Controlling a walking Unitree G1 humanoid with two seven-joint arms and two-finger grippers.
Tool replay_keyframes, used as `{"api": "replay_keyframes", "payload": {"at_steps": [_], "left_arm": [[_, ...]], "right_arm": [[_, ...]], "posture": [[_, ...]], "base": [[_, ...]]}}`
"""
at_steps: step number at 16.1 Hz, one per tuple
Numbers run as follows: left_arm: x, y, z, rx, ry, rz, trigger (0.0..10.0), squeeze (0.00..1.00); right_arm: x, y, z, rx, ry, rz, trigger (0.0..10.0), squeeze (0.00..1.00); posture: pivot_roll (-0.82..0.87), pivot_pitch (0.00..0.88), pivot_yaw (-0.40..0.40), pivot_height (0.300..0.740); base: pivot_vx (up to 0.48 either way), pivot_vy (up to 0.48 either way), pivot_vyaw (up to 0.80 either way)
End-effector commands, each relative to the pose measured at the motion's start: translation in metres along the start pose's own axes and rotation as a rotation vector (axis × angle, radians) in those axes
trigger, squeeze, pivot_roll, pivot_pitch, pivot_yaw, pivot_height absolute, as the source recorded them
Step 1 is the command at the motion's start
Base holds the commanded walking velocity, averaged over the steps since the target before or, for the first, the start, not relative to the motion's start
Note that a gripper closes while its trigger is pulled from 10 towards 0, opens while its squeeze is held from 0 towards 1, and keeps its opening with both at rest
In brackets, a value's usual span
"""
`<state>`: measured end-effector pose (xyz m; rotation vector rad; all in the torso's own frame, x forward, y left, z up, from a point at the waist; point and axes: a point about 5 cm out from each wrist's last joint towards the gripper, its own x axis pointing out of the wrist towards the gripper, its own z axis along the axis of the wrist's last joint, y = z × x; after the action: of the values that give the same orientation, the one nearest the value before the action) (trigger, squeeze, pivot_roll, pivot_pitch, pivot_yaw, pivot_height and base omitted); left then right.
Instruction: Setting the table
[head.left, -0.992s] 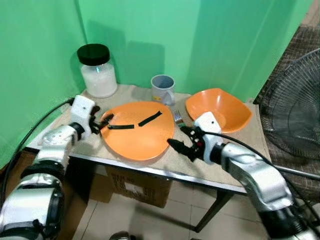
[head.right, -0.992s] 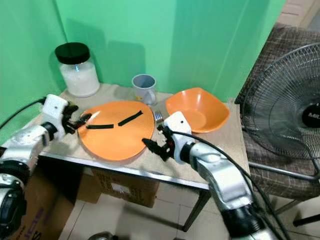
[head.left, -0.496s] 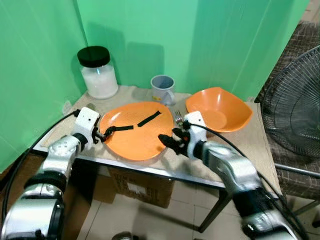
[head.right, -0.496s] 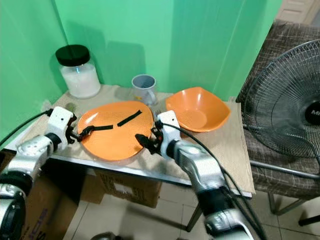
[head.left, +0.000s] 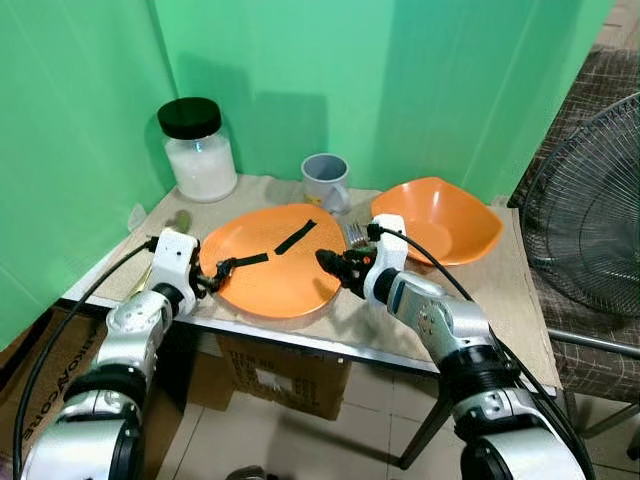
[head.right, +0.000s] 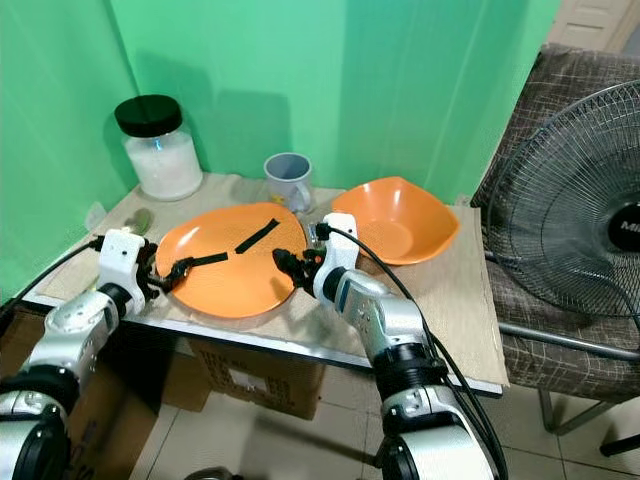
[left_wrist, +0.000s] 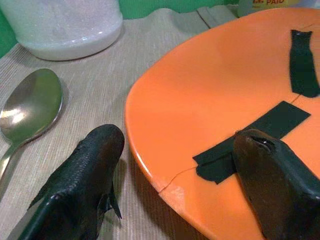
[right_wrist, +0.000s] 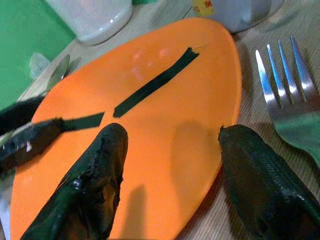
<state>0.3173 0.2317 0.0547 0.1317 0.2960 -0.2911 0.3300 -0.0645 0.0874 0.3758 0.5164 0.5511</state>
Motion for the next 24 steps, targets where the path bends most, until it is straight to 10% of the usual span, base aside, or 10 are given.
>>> {"api": "replay_keyframes", "payload": {"at_steps": [1, 16, 24], "left_arm": [[-0.008, -0.014, -0.035, -0.035, 0.14, -0.037, 10.0, 0.44], [-0.046, -0.019, -0.093, 0.006, 0.292, 0.12, 10.0, 0.43], [-0.043, -0.007, -0.061, -0.02, 0.048, 0.154, 10.0, 0.41]], "right_arm": [[0.004, 0.002, -0.005, 0.024, 0.029, 0.001, 10.0, 0.0], [0.006, -0.007, 0.023, 0.065, -0.097, 0.014, 10.0, 0.0], [0.002, 0.0, 0.019, 0.054, -0.068, 0.112, 10.0, 0.0]], "posture": [[-0.05, 0.0, 0.013, 0.74], [-0.03, 0.0, -0.037, 0.74], [-0.03, 0.0, -0.018, 0.74]], "base": [[0.0, 0.0, 0.0], [0.0, 0.0, 0.0], [0.0, 0.0, 0.0]]}}
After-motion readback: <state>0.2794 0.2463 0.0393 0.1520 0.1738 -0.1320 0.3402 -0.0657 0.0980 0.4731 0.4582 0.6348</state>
